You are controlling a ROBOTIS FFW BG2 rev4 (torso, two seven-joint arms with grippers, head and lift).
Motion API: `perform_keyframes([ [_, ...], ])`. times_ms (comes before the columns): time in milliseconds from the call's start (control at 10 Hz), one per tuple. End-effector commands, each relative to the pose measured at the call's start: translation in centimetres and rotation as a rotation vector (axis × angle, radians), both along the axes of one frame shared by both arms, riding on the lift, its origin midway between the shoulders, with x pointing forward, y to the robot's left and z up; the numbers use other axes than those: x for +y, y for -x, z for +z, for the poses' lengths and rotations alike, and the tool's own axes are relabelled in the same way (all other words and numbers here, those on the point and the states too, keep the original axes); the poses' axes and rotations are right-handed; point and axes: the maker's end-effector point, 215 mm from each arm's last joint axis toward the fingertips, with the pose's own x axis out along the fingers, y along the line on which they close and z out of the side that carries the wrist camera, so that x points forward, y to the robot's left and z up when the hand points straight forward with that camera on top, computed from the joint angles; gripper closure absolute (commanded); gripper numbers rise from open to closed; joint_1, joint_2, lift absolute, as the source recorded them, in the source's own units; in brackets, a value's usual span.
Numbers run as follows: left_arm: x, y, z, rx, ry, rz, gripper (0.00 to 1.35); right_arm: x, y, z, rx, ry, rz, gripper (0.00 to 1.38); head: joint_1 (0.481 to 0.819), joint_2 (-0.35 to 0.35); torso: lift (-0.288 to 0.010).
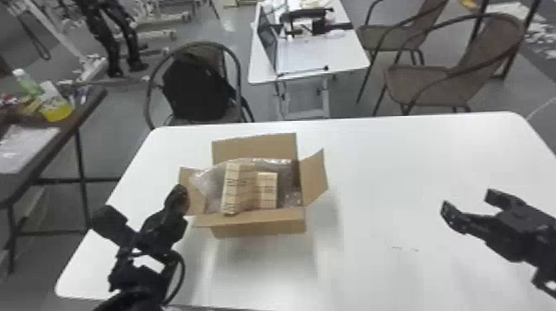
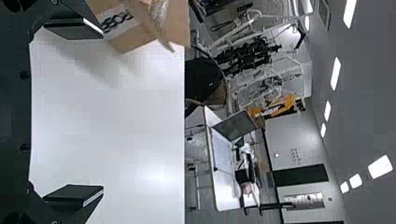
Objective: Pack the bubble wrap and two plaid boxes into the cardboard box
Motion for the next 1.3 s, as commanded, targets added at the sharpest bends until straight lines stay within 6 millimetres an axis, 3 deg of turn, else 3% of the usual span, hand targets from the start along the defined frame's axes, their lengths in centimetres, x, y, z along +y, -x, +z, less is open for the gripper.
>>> perform_keyframes([
  [0,6.2,1.9,0.9,-0.019,-0.046,0.16,1.21,-1.1,1.6,-1.4,0.031,-0.011,-0.021,0.13,0.695,0.227,-0.087],
  [200,12.0,3.2,1.5,-0.056,-0.048,0.394,1.21,-0.9,2.0,-1.9,0.044,-0.034,-0.018,0.13,0.695,0.302,-0.087],
  [400,15.1,4.9,2.1,-0.083,-0.066,0.613,1.21,-0.2,1.6,-1.8,0.044,-0.048,-0.007,0.13,0.695,0.35,-0.087],
  [600,17.8,10.0,3.0,-0.059,-0.164,0.893,1.21,0.4,1.5,-1.7,0.042,-0.056,0.017,0.13,0.695,0.35,-0.087],
  [700,18.8,12.3,3.0,-0.055,-0.174,0.999,1.21,0.6,1.5,-1.7,0.045,-0.058,0.024,0.13,0.695,0.35,-0.087],
  [800,19.1,13.3,3.3,-0.077,-0.17,1.05,1.21,0.7,1.5,-1.7,0.049,-0.06,0.027,0.13,0.695,0.35,-0.087],
  [1000,18.4,13.1,2.7,-0.074,-0.138,1.081,1.21,1.6,1.4,-1.8,0.053,-0.066,0.056,0.13,0.695,0.35,-0.087],
  [1100,17.7,12.6,2.5,-0.086,-0.115,1.073,0.99,2.0,1.3,-1.8,0.054,-0.065,0.069,0.13,0.695,0.35,-0.087],
  [1200,16.7,11.9,2.4,-0.09,-0.107,1.049,0.5,2.0,1.4,-2.0,0.057,-0.065,0.069,0.13,0.695,0.35,-0.087],
])
